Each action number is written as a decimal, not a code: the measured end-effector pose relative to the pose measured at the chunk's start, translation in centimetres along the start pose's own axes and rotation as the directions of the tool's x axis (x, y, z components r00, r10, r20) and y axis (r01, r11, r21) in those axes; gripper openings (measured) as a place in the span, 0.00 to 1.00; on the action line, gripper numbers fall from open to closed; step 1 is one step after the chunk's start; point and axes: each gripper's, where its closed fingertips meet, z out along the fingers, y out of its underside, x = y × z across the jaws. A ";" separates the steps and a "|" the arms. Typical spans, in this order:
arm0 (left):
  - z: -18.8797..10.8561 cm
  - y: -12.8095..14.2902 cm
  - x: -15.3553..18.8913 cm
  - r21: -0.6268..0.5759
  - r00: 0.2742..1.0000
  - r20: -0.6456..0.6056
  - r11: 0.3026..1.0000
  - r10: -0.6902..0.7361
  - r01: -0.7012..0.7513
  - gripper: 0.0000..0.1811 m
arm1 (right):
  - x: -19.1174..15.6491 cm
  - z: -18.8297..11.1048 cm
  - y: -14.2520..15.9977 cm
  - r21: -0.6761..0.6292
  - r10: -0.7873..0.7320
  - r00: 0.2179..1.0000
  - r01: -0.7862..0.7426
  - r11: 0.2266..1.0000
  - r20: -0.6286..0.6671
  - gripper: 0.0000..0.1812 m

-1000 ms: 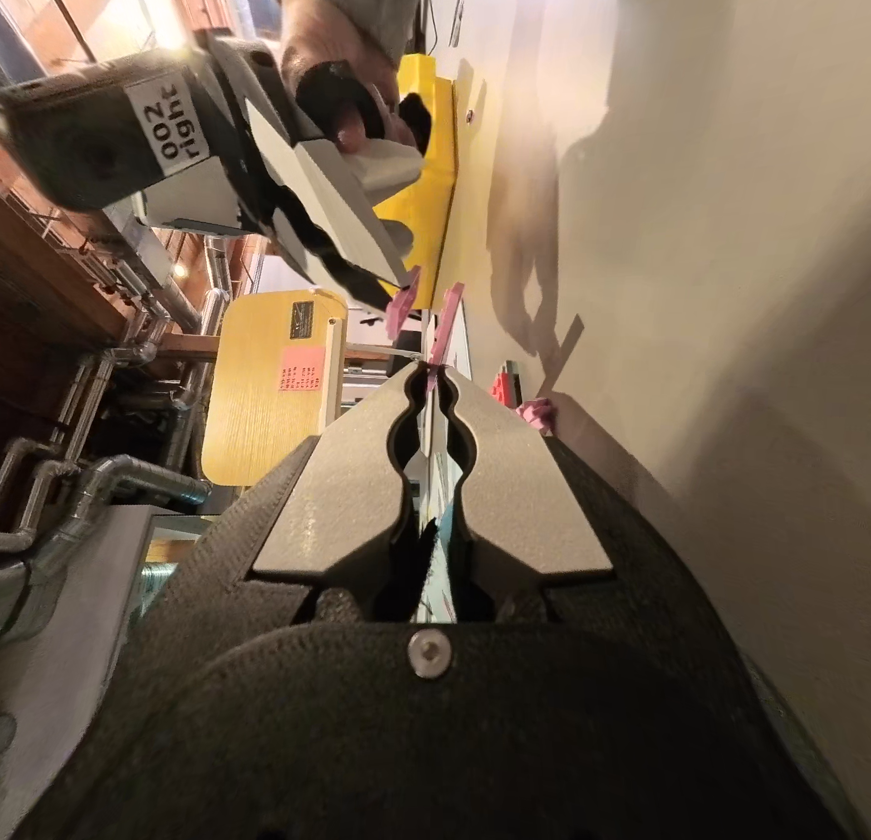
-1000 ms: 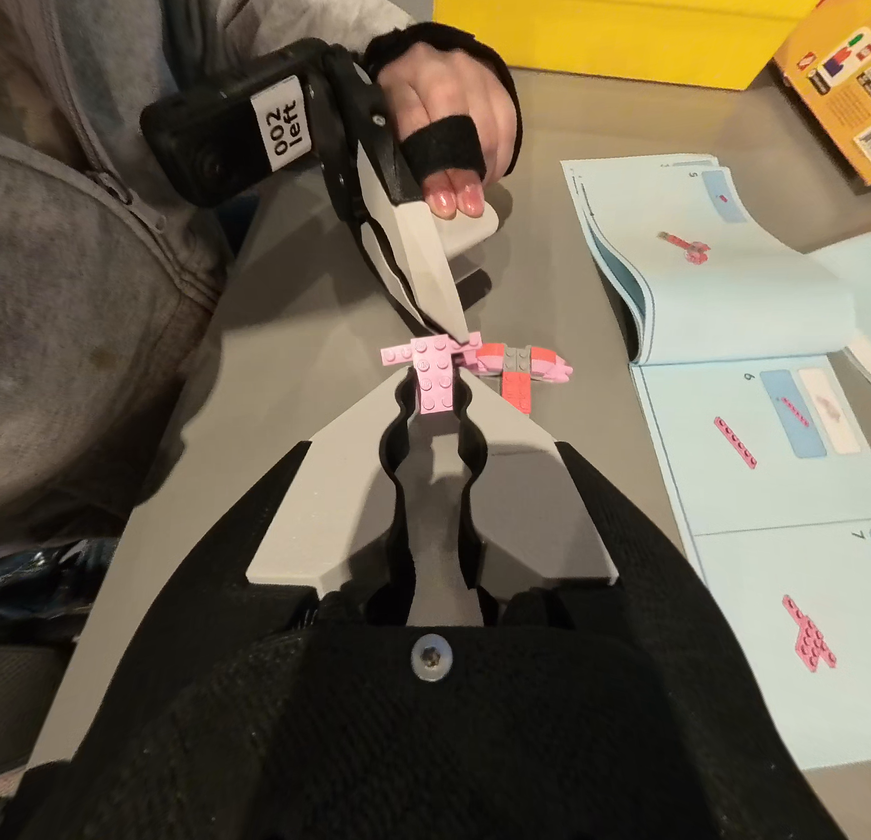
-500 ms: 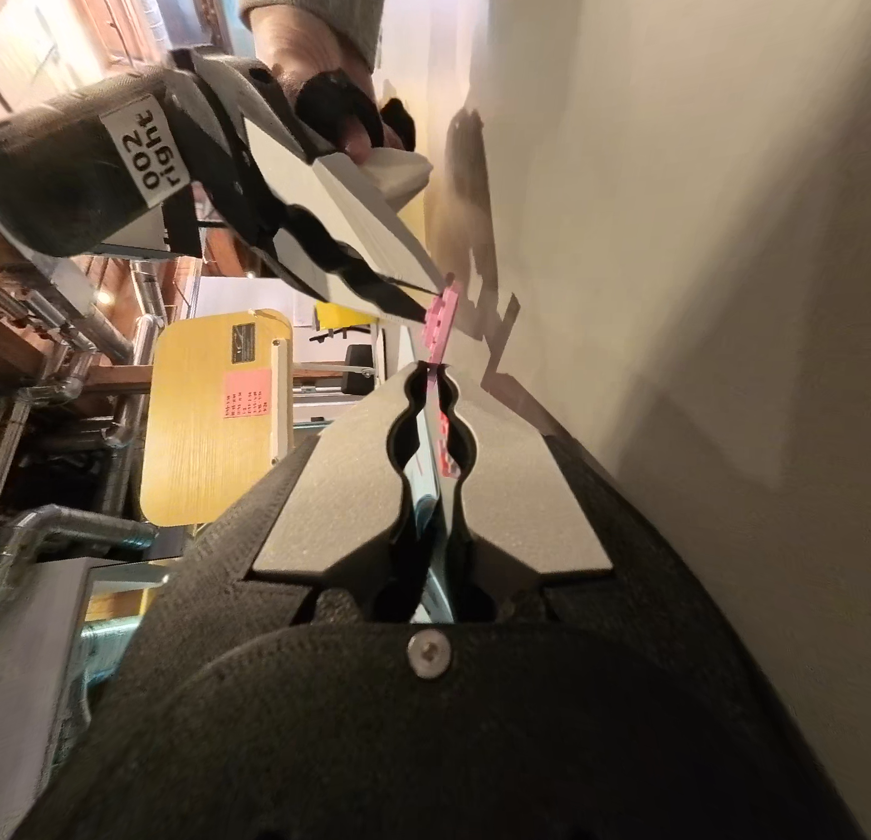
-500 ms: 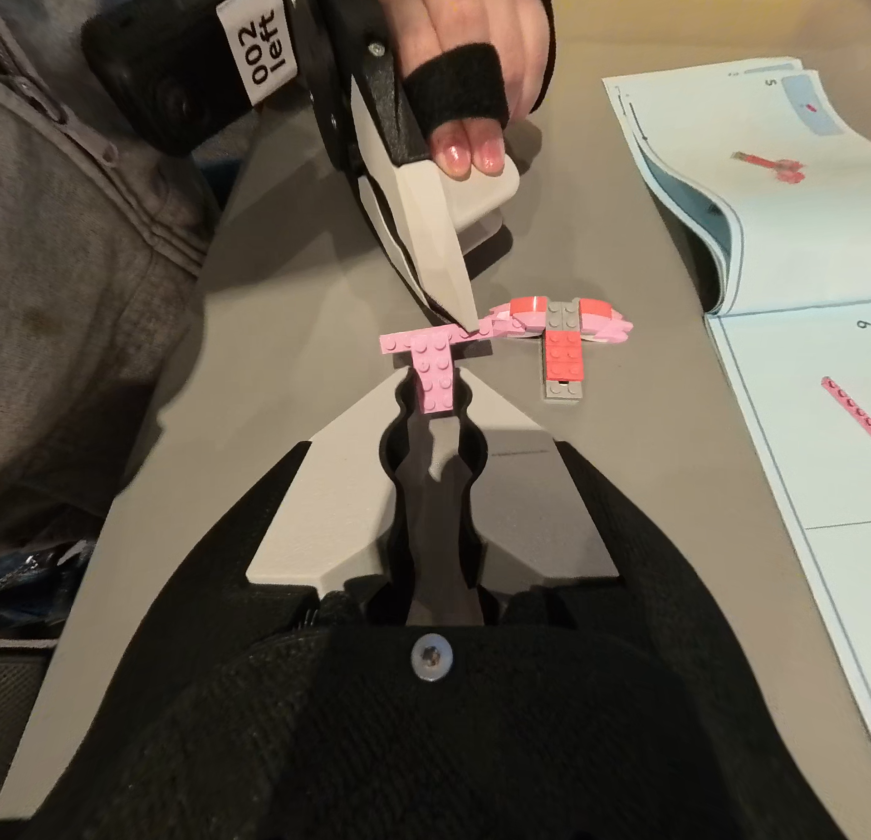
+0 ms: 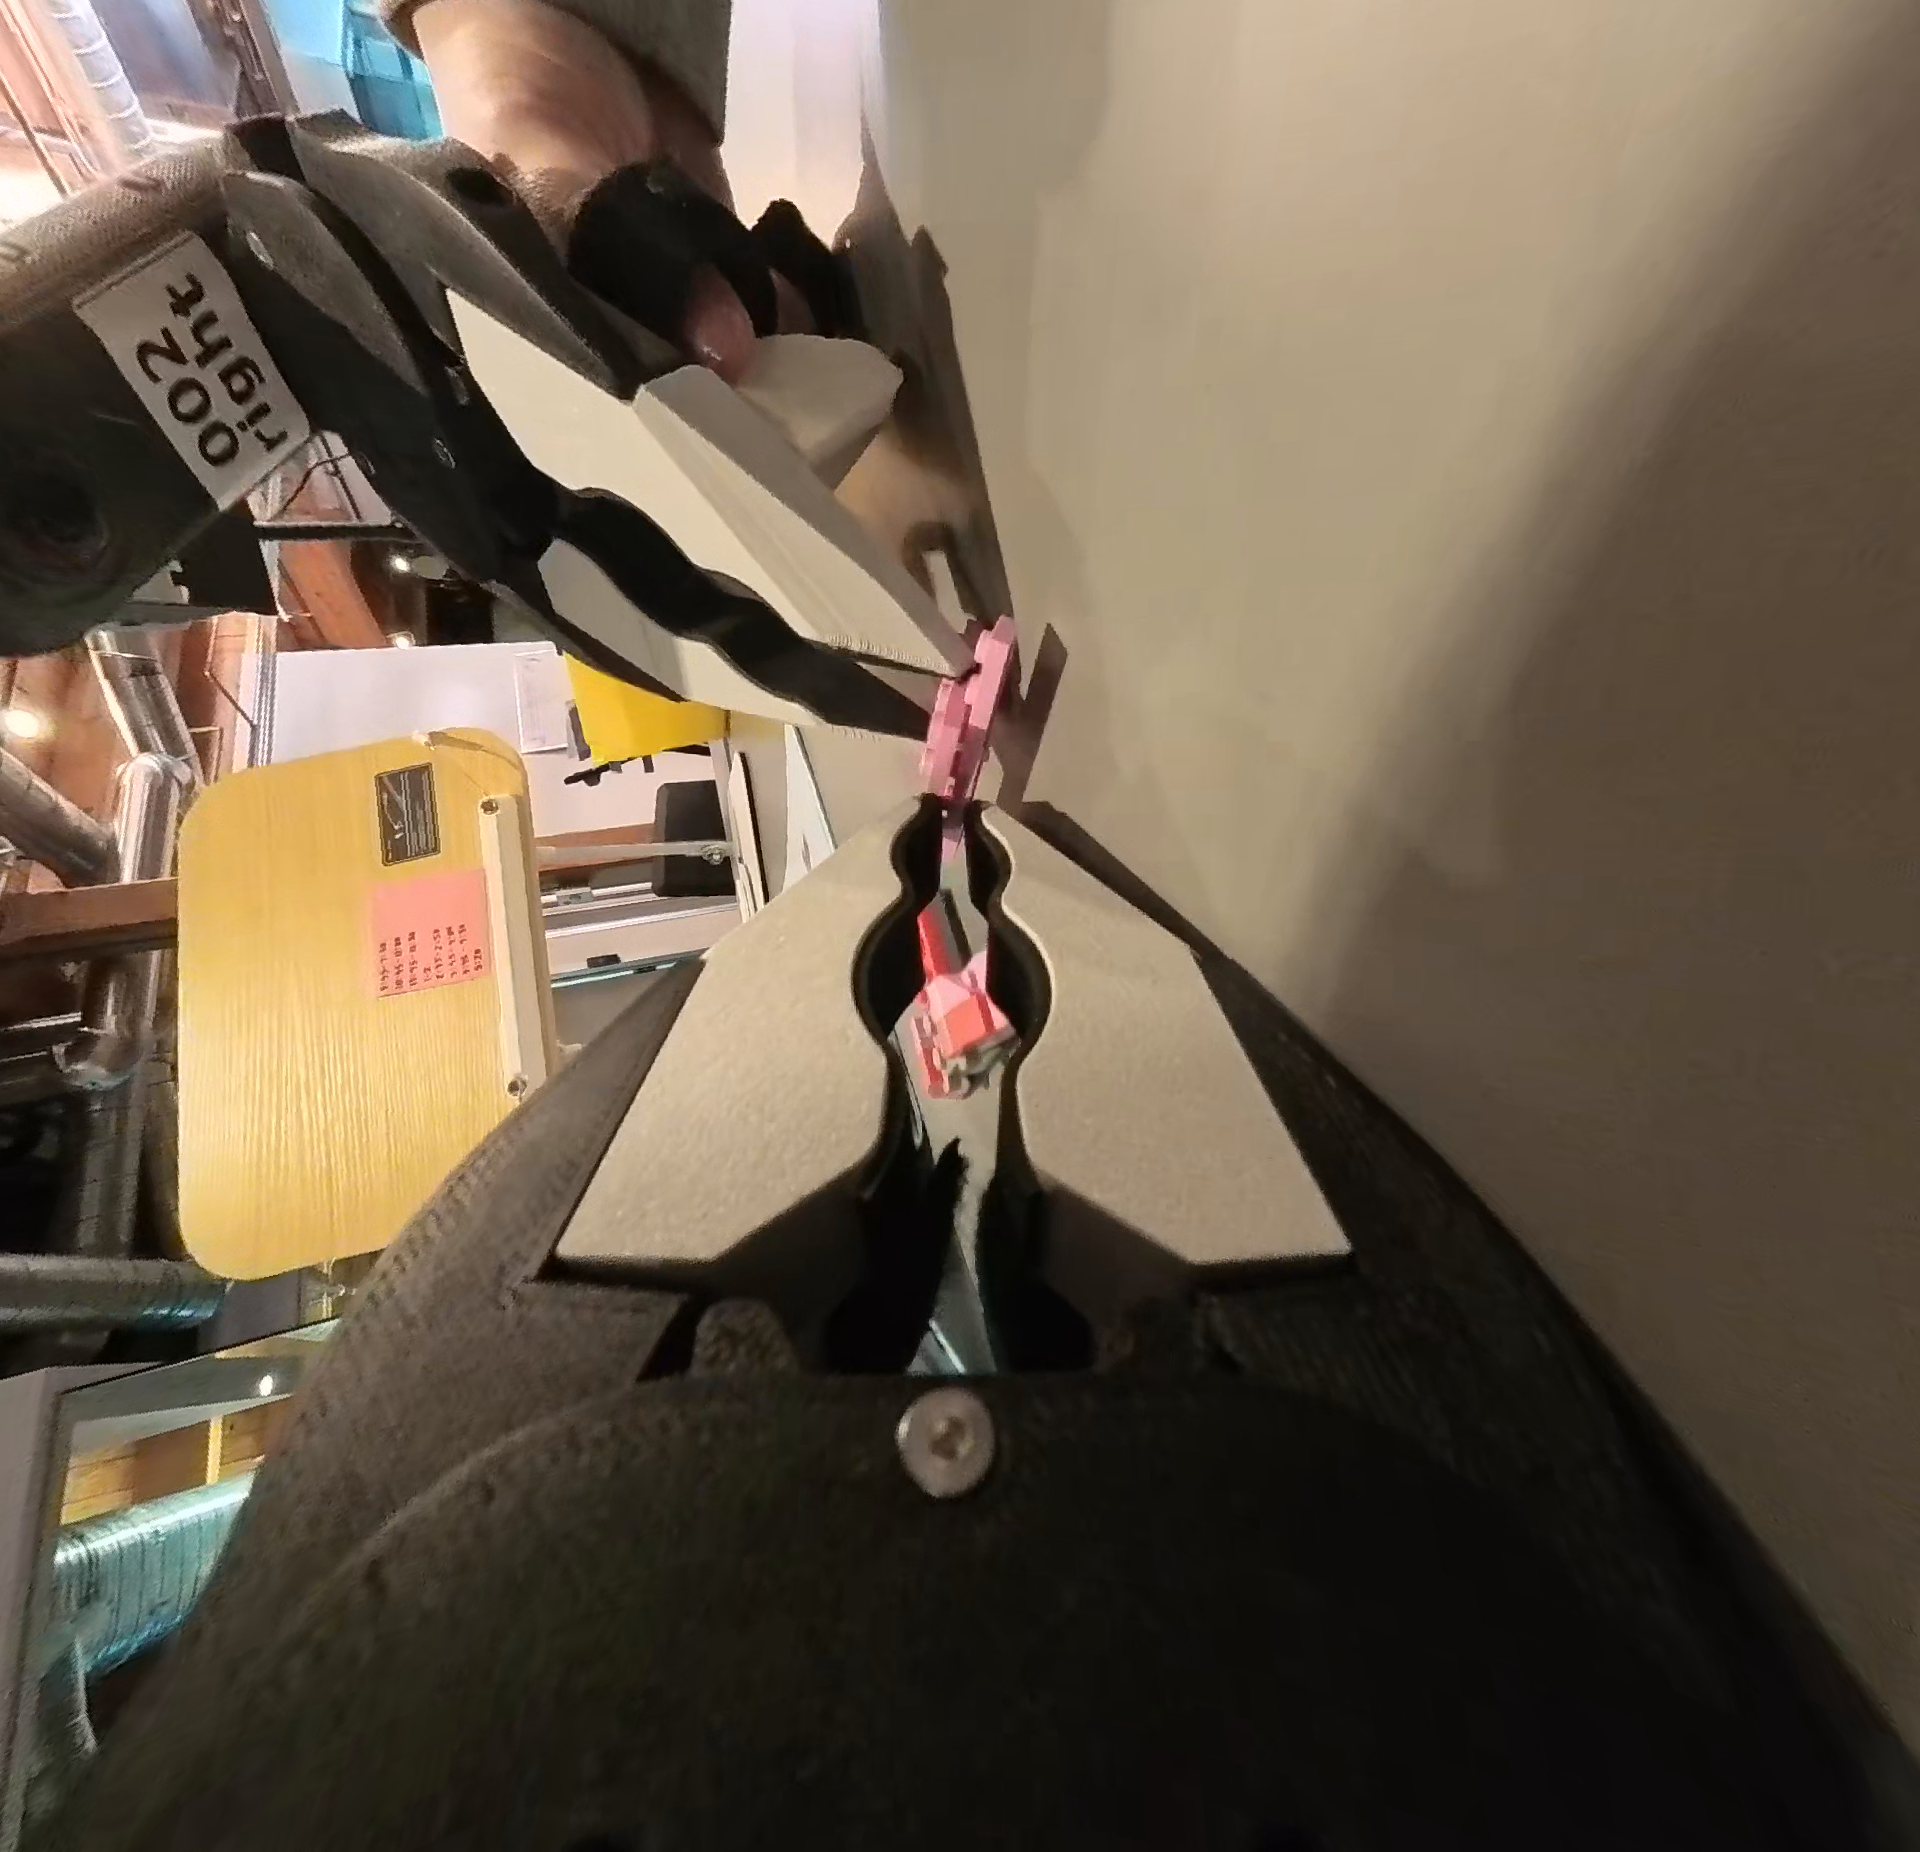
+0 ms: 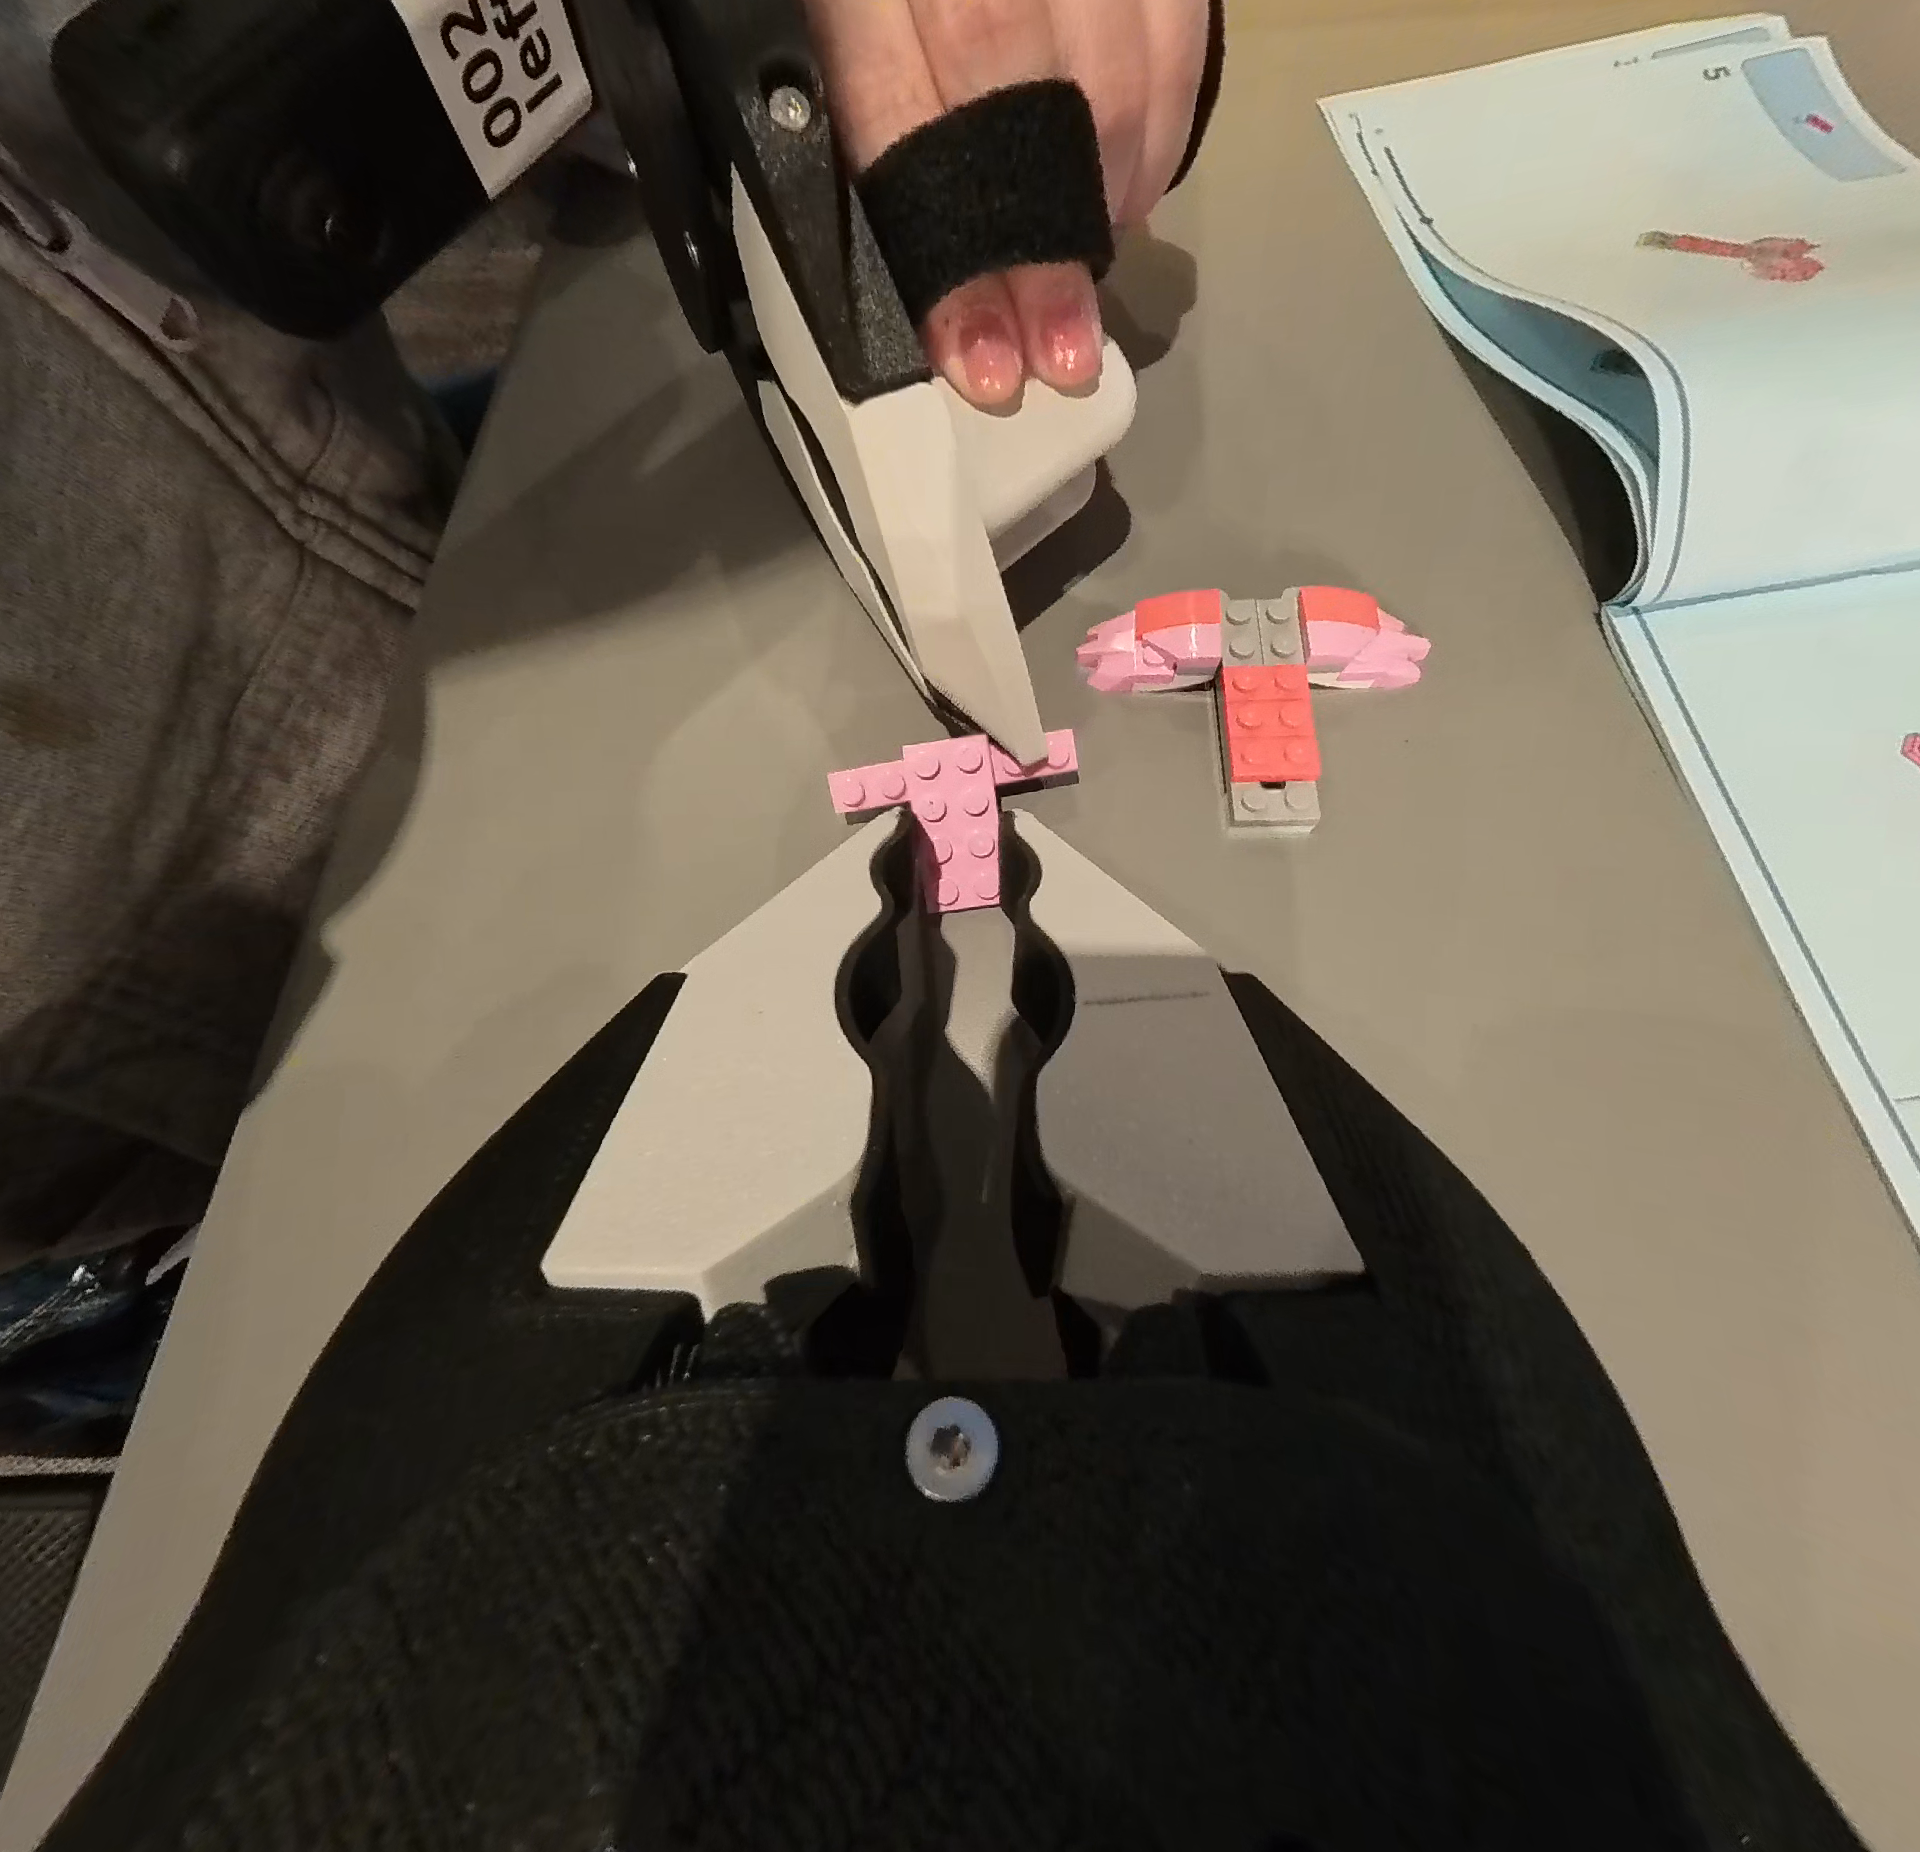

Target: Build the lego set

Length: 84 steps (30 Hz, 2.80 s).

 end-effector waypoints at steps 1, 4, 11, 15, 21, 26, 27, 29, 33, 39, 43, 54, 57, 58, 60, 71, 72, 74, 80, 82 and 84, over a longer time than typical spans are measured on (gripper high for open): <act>0.0 0.0 0.0 0.002 1.000 -0.002 1.000 -0.002 0.002 0.02 | 0.0 0.0 0.0 0.000 0.000 1.000 0.000 1.000 -0.005 0.08; 0.2 -0.1 0.1 0.009 1.000 -0.012 1.000 -0.009 0.009 0.02 | 0.1 -0.1 0.2 -0.005 0.005 1.000 -0.005 1.000 -0.025 0.10; 0.2 -0.4 0.0 0.022 1.000 -0.013 1.000 -0.014 0.014 0.02 | 0.2 -0.6 0.1 0.023 0.035 0.996 -0.033 0.999 -0.080 0.18; 0.2 -0.5 0.0 0.029 1.000 -0.017 0.999 -0.027 0.027 0.02 | -0.4 -1.2 -1.1 0.091 0.079 0.975 -0.061 0.994 -0.208 0.24; 0.3 -0.5 0.0 0.031 0.999 -0.019 0.999 -0.041 0.042 0.02 | -0.7 -0.8 -0.8 0.013 0.050 0.839 -0.051 0.999 -0.541 0.26; 0.3 -0.5 -0.1 0.030 0.999 -0.019 0.998 -0.051 0.051 0.02 | -1.0 0.6 -0.4 -0.023 0.072 0.792 -0.108 0.994 -0.606 0.24; 0.4 -0.5 -0.1 0.030 0.998 -0.019 0.998 -0.051 0.052 0.02 | -1.1 0.7 -0.7 -0.024 0.058 0.788 -0.092 0.995 -0.613 0.22; 0.4 -0.5 -0.1 0.030 0.998 -0.020 0.998 -0.052 0.053 0.02 | -1.2 1.0 -0.6 -0.038 0.052 0.784 -0.096 0.995 -0.618 0.19; 0.4 -0.5 -0.1 0.031 0.998 -0.021 0.998 -0.057 0.058 0.02 | -0.9 0.9 -0.5 -0.030 0.073 0.775 -0.118 0.993 -0.627 0.17; 0.5 -0.4 -0.1 0.024 0.997 -0.021 0.996 -0.080 0.080 0.02 | -0.7 0.8 -0.4 -0.030 0.083 0.769 -0.132 0.991 -0.634 0.16; 0.7 0.0 -0.1 -0.004 0.989 -0.035 0.990 -0.141 0.141 0.02 | -0.2 0.7 -0.2 -0.050 0.075 0.753 -0.142 0.989 -0.654 0.15; 0.9 0.5 0.1 -0.046 0.931 -0.117 0.938 -0.346 0.343 0.02 | 0.9 0.4 -0.2 -0.187 -0.100 0.714 -0.044 0.981 -0.693 0.10; 0.8 0.6 0.1 -0.037 0.922 -0.121 0.930 -0.367 0.366 0.02 | 1.0 0.4 -0.3 -0.199 -0.129 0.718 -0.013 0.980 -0.683 0.09; 0.7 0.6 0.1 -0.030 0.918 -0.126 0.926 -0.376 0.376 0.02 | 1.0 0.4 -0.3 -0.199 -0.137 0.723 0.000 0.980 -0.677 0.09; 0.6 0.6 0.1 -0.008 0.905 -0.144 0.915 -0.399 0.402 0.01 | 0.9 0.5 -0.5 -0.187 -0.150 0.734 0.032 0.982 -0.662 0.09; -1.5 -0.8 -1.5 0.144 0.754 -0.283 0.751 -0.592 0.644 0.01 | -0.2 -1.2 -2.6 0.102 0.026 0.863 0.030 0.994 -0.504 0.05; -1.6 -1.0 -1.5 0.145 0.735 -0.304 0.732 -0.607 0.665 0.01 | -0.3 -1.2 -2.6 0.125 0.045 0.875 0.018 0.992 -0.482 0.05; -1.7 -1.1 -1.2 0.134 0.716 -0.341 0.723 -0.609 0.678 0.01 | -0.5 -1.0 -2.4 0.139 0.068 0.897 -0.007 0.990 -0.437 0.05; -2.0 -1.7 -0.3 0.109 0.695 -0.407 0.724 -0.593 0.681 0.02 | -1.3 -0.3 -1.7 0.150 0.202 0.951 -0.170 0.974 -0.235 0.07; -2.0 -1.8 -0.6 0.105 0.680 -0.414 0.711 -0.605 0.696 0.02 | -1.5 -0.4 -1.8 0.169 0.232 0.956 -0.202 0.965 -0.181 0.08; -2.0 -1.8 -0.7 0.101 0.675 -0.415 0.707 -0.609 0.700 0.02 | -1.5 -0.4 -1.9 0.186 0.258 0.955 -0.230 0.955 -0.143 0.08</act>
